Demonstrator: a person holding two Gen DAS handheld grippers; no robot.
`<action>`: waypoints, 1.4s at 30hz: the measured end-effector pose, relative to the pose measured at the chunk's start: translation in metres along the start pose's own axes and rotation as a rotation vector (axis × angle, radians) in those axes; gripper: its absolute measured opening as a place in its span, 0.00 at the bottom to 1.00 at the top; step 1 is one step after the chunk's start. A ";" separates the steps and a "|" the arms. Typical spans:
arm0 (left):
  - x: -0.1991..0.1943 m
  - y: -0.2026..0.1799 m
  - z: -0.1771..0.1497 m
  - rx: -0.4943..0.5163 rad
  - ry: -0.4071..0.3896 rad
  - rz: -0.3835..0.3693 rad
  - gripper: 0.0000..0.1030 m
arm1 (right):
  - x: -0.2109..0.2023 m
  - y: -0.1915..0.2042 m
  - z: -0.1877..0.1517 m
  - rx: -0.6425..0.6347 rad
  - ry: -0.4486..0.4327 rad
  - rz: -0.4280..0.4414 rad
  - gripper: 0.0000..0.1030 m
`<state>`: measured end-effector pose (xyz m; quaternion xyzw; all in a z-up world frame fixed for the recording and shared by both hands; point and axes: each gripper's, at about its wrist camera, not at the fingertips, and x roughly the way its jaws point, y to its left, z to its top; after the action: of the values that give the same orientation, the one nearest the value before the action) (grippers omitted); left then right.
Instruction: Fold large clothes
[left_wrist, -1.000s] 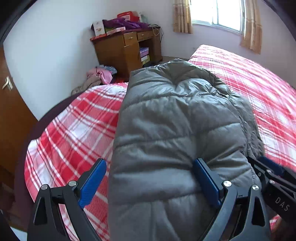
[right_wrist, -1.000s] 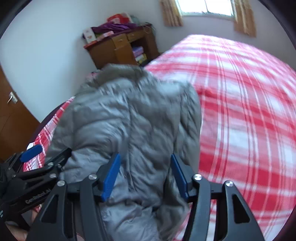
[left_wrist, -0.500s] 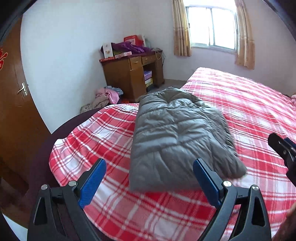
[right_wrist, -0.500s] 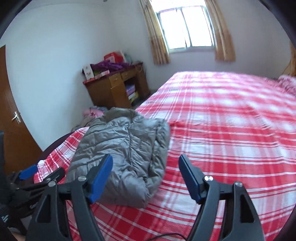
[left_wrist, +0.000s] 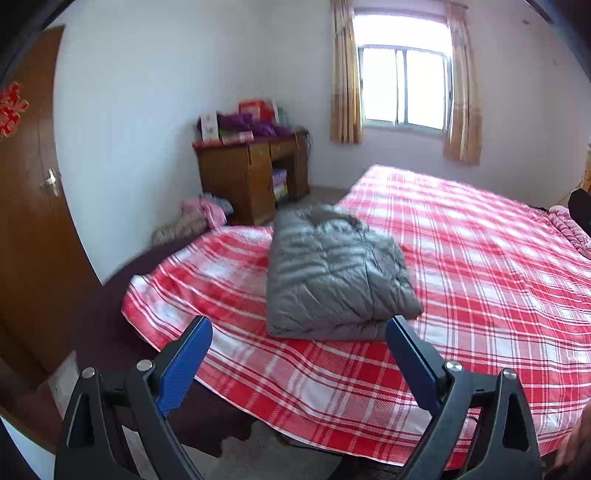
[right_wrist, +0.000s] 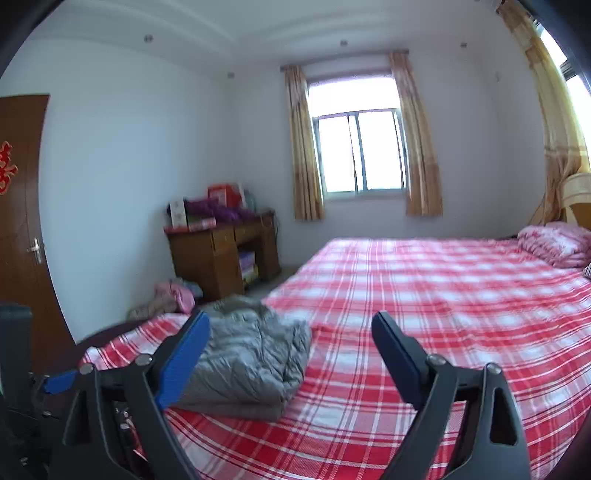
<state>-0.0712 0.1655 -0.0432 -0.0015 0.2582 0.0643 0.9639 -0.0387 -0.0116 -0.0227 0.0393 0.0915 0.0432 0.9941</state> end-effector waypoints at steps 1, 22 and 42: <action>-0.010 0.001 0.000 0.006 -0.029 0.021 0.93 | -0.008 0.001 0.002 0.002 -0.016 0.001 0.98; -0.064 -0.002 -0.013 0.049 -0.173 0.066 0.93 | -0.036 0.016 -0.020 0.050 -0.015 -0.004 0.98; -0.069 0.000 -0.012 0.026 -0.181 0.056 0.93 | -0.036 0.008 -0.022 0.066 -0.001 -0.006 0.98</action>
<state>-0.1368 0.1563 -0.0190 0.0242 0.1710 0.0879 0.9810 -0.0788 -0.0052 -0.0367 0.0718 0.0926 0.0369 0.9924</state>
